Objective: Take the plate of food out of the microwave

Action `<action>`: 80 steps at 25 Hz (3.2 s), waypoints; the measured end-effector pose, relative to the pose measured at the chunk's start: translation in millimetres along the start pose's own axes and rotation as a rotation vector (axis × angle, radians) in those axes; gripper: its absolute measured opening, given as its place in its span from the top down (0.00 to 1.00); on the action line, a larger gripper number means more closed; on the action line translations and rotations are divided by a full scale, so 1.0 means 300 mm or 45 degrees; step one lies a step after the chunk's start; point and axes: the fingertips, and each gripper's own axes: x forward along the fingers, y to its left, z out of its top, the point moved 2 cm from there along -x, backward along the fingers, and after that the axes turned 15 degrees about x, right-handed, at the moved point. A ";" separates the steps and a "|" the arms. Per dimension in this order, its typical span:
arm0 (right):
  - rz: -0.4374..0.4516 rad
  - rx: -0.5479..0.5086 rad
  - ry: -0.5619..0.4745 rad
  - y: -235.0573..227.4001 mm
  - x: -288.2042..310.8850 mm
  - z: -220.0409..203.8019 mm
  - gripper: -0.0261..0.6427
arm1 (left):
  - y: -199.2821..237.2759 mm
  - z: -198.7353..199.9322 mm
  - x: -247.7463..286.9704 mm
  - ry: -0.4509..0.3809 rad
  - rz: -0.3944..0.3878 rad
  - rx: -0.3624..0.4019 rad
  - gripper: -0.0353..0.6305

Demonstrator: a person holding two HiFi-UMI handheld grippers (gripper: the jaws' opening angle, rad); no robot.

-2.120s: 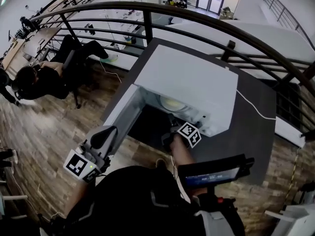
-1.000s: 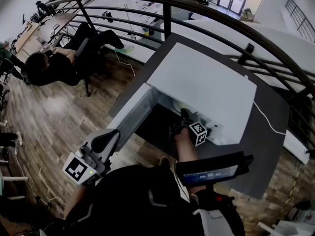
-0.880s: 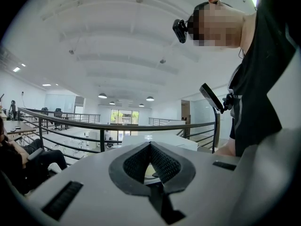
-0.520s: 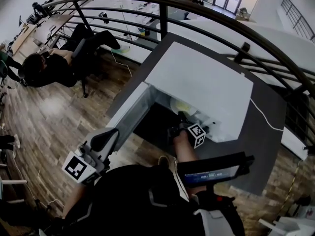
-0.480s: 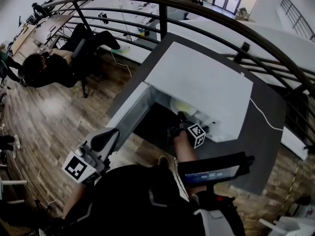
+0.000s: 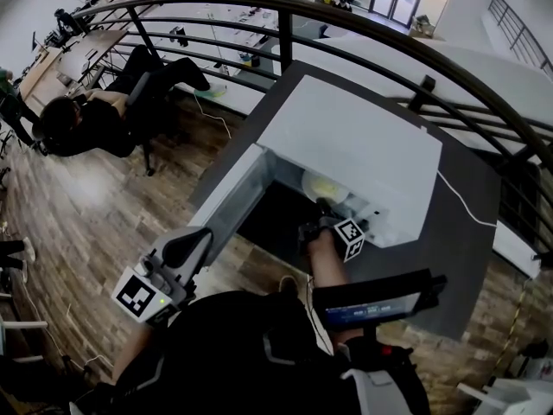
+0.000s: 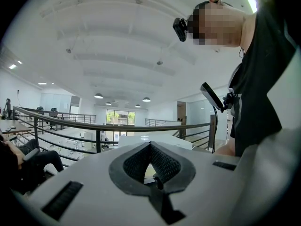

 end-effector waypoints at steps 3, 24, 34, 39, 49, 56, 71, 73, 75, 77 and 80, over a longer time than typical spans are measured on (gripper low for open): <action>-0.007 -0.017 0.006 -0.002 -0.016 -0.011 0.93 | -0.001 -0.001 -0.009 -0.003 0.000 0.001 0.94; 0.040 -0.090 0.170 -0.002 -0.217 -0.120 0.94 | -0.086 -0.004 -0.025 -0.031 -0.114 -0.014 0.94; 0.027 -0.118 0.281 0.064 -0.334 -0.244 0.94 | -0.097 -0.004 -0.005 -0.063 -0.187 -0.025 0.94; 0.060 -0.133 0.329 0.102 -0.377 -0.309 0.94 | -0.094 -0.002 -0.002 -0.077 -0.220 -0.037 0.94; 0.112 -0.135 0.372 0.144 -0.433 -0.391 0.94 | -0.095 -0.007 0.012 -0.098 -0.292 -0.045 0.94; 0.147 -0.153 0.391 0.171 -0.462 -0.436 0.94 | -0.092 0.001 0.014 -0.120 -0.328 -0.042 0.94; 0.187 -0.188 0.412 0.205 -0.505 -0.475 0.94 | -0.104 0.006 0.015 -0.143 -0.367 -0.042 0.94; 0.189 -0.196 0.414 0.207 -0.511 -0.475 0.94 | -0.111 0.009 0.015 -0.144 -0.371 -0.042 0.94; 0.190 -0.199 0.414 0.208 -0.517 -0.474 0.94 | -0.116 0.010 0.015 -0.146 -0.373 -0.042 0.94; 0.187 -0.208 0.411 0.210 -0.524 -0.472 0.94 | -0.122 0.011 0.016 -0.146 -0.375 -0.041 0.94; 0.185 -0.225 0.410 0.219 -0.537 -0.473 0.94 | -0.128 0.009 0.018 -0.140 -0.379 -0.044 0.94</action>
